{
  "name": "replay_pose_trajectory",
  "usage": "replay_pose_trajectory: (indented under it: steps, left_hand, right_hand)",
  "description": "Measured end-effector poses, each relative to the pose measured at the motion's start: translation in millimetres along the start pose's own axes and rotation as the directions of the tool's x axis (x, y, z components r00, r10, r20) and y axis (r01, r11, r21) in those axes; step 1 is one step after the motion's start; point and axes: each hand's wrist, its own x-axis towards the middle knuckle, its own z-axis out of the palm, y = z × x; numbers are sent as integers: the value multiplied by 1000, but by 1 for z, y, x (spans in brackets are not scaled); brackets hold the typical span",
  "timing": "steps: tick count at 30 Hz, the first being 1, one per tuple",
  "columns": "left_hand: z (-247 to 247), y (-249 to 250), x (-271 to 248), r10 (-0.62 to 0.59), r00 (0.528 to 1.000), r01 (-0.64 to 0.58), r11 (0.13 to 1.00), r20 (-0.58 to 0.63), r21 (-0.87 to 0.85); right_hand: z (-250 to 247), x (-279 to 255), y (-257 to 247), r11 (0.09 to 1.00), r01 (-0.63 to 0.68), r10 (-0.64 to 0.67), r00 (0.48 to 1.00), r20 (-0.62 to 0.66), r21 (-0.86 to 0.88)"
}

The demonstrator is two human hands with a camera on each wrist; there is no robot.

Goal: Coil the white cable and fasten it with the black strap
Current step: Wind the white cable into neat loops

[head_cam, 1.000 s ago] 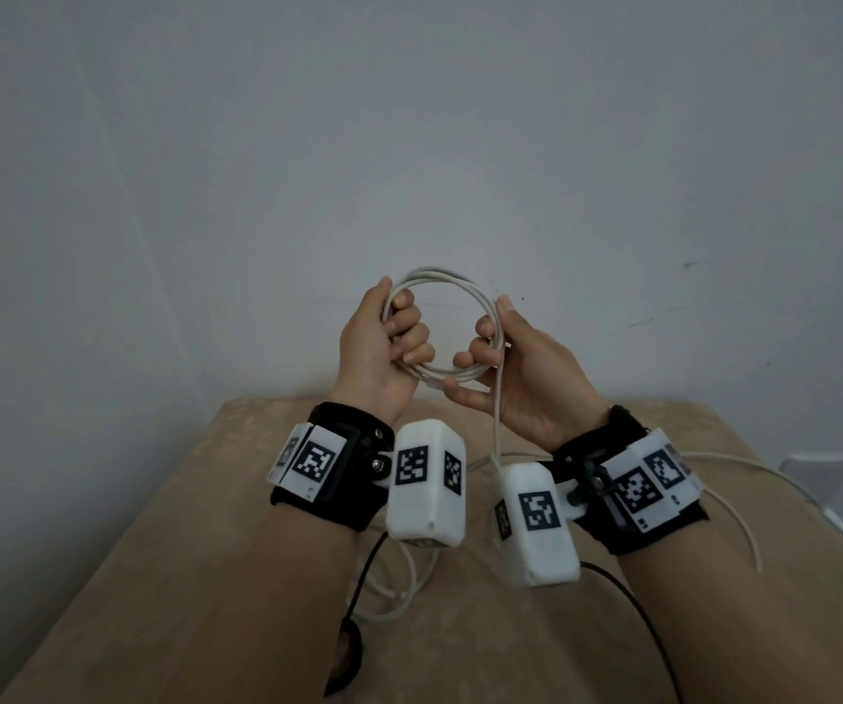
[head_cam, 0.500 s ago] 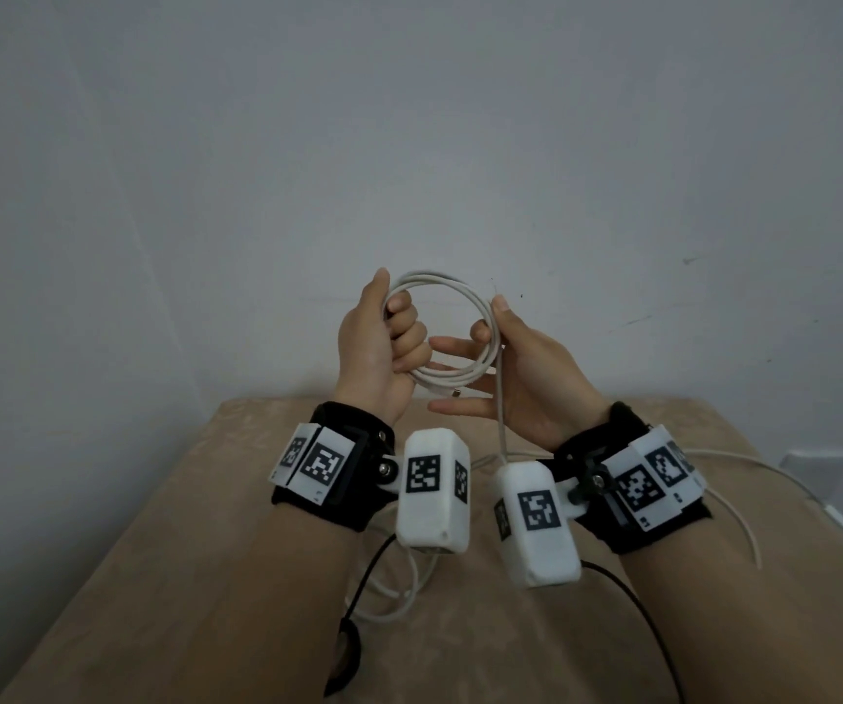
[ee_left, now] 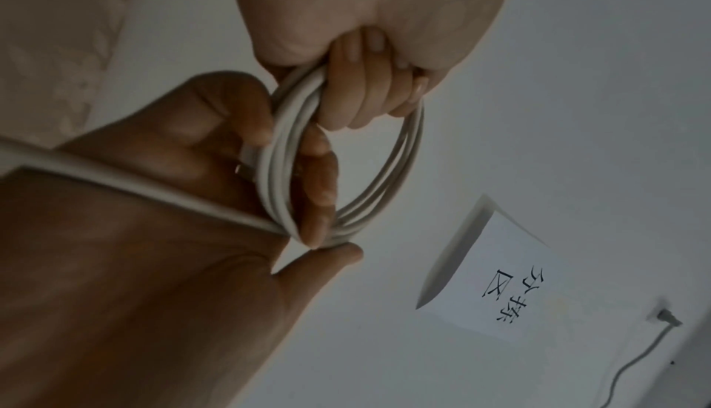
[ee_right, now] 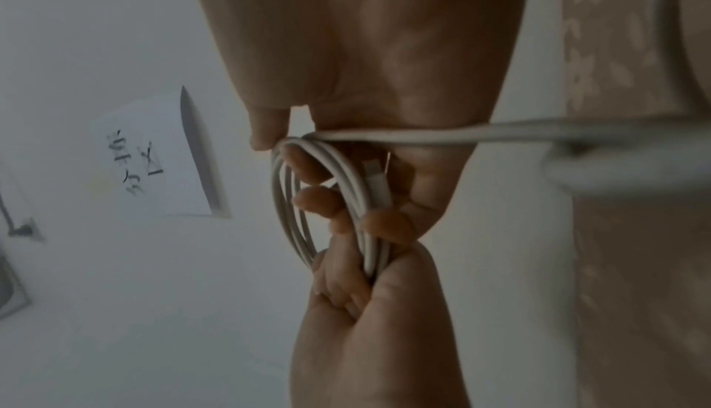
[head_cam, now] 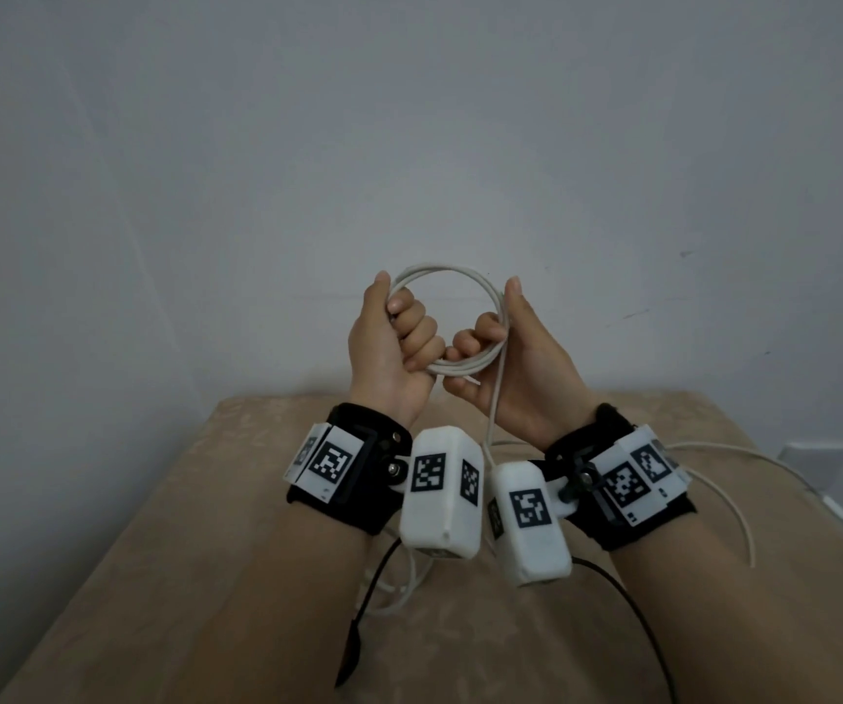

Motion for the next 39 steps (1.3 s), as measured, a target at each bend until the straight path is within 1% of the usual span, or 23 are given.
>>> replay_pose_trajectory:
  steps: [5,8,13,16,18,21,25,28,30,32,33,34,35,37,39]
  left_hand:
    - [-3,-2,3,-80,997,80,997,20,12]
    - [-5,-3,3,-142,989,144,989,50,-31]
    - [-7,-3,5,-168,984,174,979,57,-104]
    - [-6,-1,5,-186,979,194,977,86,-90]
    - [-6,2,4,-200,974,203,979,111,-19]
    - [-7,7,4,-217,962,192,969,166,155]
    - [-11,16,4,-240,950,149,910,198,388]
    - [-15,23,2,-256,946,110,829,198,548]
    - [-17,27,0,-293,936,95,745,195,661]
    - [-18,29,-2,-326,927,72,641,187,764]
    - [-18,29,-3,-332,925,57,600,184,798]
    - [-17,28,-4,-329,926,43,580,186,813]
    - [-17,27,-4,-318,928,31,584,194,811]
    - [-16,24,-4,-283,935,14,628,212,778]
    - [-15,22,-4,-239,948,5,669,209,743]
  right_hand:
    - [-2,0,-1,999,20,-22,998,-61,-29]
    - [-3,2,-1,999,25,-27,997,-78,-27]
    - [-1,3,1,998,37,-42,994,-101,-49]
    - [-1,3,-1,995,59,-69,989,-127,-85]
    - [-2,2,-3,991,72,-88,986,-140,-116]
    - [-3,1,-3,988,72,-92,985,-145,-137]
    - [-5,0,-3,977,61,-89,988,-129,-206]
    - [-5,-2,-5,953,30,-68,991,-117,-301]
    - [-4,-3,-5,918,0,-50,992,-117,-397]
    - [-4,-4,-3,874,-20,-46,991,-123,-486]
    - [-4,-4,-2,857,-24,-46,991,-123,-514]
    - [-5,-4,-1,848,-23,-48,991,-121,-530]
    - [-5,-4,-1,843,-22,-50,992,-119,-537]
    - [-5,-4,-1,841,-19,-52,992,-117,-540]
    - [-4,-3,-4,862,-19,-42,993,-109,-506]
